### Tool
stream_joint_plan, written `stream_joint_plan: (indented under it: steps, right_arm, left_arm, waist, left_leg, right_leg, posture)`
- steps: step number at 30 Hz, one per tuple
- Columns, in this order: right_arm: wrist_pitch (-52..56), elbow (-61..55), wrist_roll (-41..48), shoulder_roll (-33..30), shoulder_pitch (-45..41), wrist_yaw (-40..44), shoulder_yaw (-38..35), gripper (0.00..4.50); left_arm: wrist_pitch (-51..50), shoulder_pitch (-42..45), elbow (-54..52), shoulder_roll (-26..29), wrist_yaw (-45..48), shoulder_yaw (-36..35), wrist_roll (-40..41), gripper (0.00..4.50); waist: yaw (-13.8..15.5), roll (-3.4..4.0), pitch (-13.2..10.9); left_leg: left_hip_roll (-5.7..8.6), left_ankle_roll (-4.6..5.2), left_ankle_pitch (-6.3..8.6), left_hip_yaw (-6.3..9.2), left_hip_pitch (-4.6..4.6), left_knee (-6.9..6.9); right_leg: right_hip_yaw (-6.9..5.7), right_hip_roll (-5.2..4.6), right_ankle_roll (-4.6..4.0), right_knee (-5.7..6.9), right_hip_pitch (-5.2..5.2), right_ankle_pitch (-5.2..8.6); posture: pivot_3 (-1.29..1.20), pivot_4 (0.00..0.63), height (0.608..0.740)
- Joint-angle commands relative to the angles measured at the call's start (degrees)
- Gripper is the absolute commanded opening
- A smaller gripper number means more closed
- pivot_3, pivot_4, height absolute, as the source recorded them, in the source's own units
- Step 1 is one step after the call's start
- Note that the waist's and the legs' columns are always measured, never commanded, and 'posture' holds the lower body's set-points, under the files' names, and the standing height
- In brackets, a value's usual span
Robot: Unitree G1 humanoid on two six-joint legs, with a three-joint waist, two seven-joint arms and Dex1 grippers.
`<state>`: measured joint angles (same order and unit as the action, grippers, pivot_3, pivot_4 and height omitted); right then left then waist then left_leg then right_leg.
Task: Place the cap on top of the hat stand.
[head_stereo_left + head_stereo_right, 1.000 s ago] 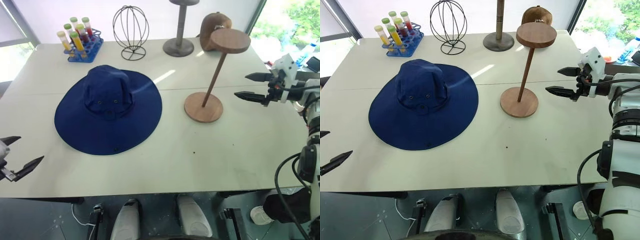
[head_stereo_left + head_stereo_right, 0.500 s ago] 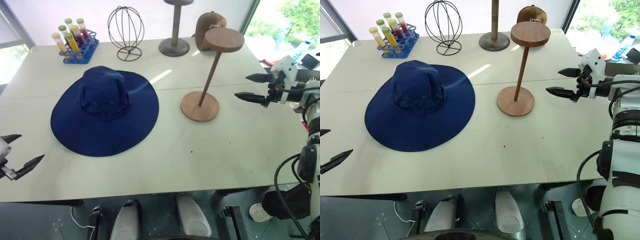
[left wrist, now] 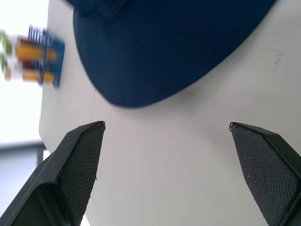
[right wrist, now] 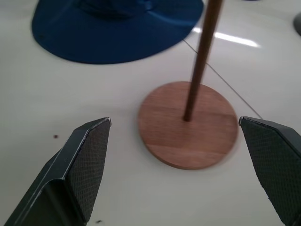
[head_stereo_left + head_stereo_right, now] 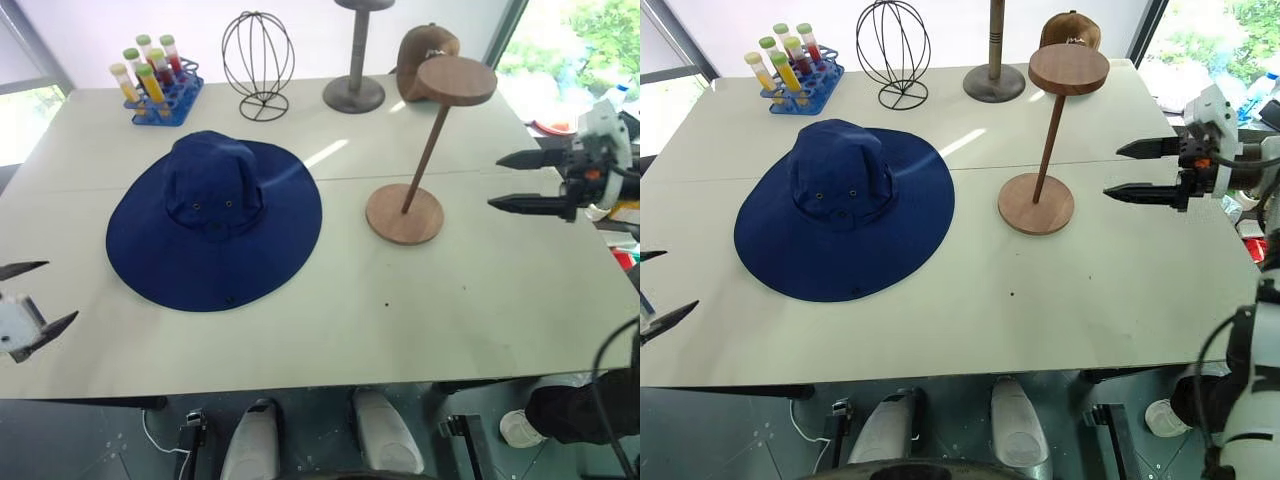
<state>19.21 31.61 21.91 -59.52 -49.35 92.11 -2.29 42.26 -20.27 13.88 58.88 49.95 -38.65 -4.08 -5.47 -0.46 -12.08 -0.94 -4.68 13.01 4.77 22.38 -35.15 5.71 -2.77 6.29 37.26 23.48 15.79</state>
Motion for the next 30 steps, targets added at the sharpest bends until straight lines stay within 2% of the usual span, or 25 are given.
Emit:
stream_joint_plan:
  steps: [1,6,11,16,22,27,30]
  right_arm:
    - [11.85,-17.23,11.18,-2.32,2.14,0.39,-5.10,4.50]
    - [20.06,-33.83,18.43,-5.64,10.75,-1.16,-11.20,4.50]
    - [23.91,-38.81,21.58,-7.24,13.79,-4.95,-15.42,4.50]
    - [25.17,-40.46,22.95,-7.95,14.61,-7.89,-17.28,4.50]
    - [26.25,-41.84,24.39,-8.88,15.03,-9.38,-18.17,4.50]
    - [26.70,-42.53,25.39,-9.51,15.30,-10.56,-19.13,4.50]
    - [26.65,-42.78,25.83,-9.67,15.17,-11.32,-19.30,4.50]
  left_arm:
    - [13.10,3.89,7.75,2.37,-5.19,5.14,-5.86,4.43]
    - [22.16,12.76,17.83,3.86,-13.51,13.76,-14.60,4.43]
    - [28.57,19.39,25.68,7.01,-30.03,20.51,-32.83,4.43]
    - [24.99,26.45,29.96,8.87,-48.78,29.62,-46.50,4.43]
    - [17.25,37.48,32.40,8.76,-69.63,45.09,-61.44,4.43]
    - [13.13,45.31,37.08,8.06,-81.87,56.97,-69.31,4.43]
    - [10.61,49.45,40.67,6.30,-86.77,61.97,-71.28,4.43]
  waist:
    - [-0.20,0.05,-0.01]
    - [0.39,0.00,0.02]
    - [1.21,-0.04,0.04]
    - [1.71,0.00,0.07]
    - [2.54,0.13,0.15]
    - [3.23,0.33,0.28]
    - [3.47,0.54,0.40]
  left_leg:
    - [0.00,0.00,0.00,-0.01,-0.02,0.00]
    - [-0.07,0.00,0.00,0.00,-0.05,-0.05]
    - [-0.06,0.00,0.00,-0.09,0.01,-0.14]
    - [-0.07,0.00,0.00,-0.09,0.00,-0.14]
    - [-0.06,-0.01,-0.01,-0.13,0.00,-0.21]
    - [-0.05,-0.01,-0.01,-0.14,0.00,-0.25]
    - [-0.05,-0.01,-0.01,-0.14,-0.02,-0.26]
  right_leg:
    - [0.02,0.01,0.00,0.06,0.02,0.00]
    - [0.04,0.12,0.07,0.19,0.04,-0.04]
    - [0.05,0.09,0.41,0.08,0.06,-0.25]
    - [0.05,0.09,0.42,0.12,0.06,-0.26]
    - [0.04,0.06,0.71,0.12,-0.02,-0.42]
    - [0.03,0.05,0.77,0.12,-0.04,-0.45]
    - [0.03,0.05,0.81,0.12,-0.08,-0.43]
  posture:
    - [0.00,0.150,0.740]
    - [0.00,0.150,0.740]
    - [0.00,0.150,0.740]
    - [0.00,0.150,0.740]
    - [0.00,0.150,0.740]
    - [0.00,0.150,0.740]
    - [0.00,0.150,0.740]
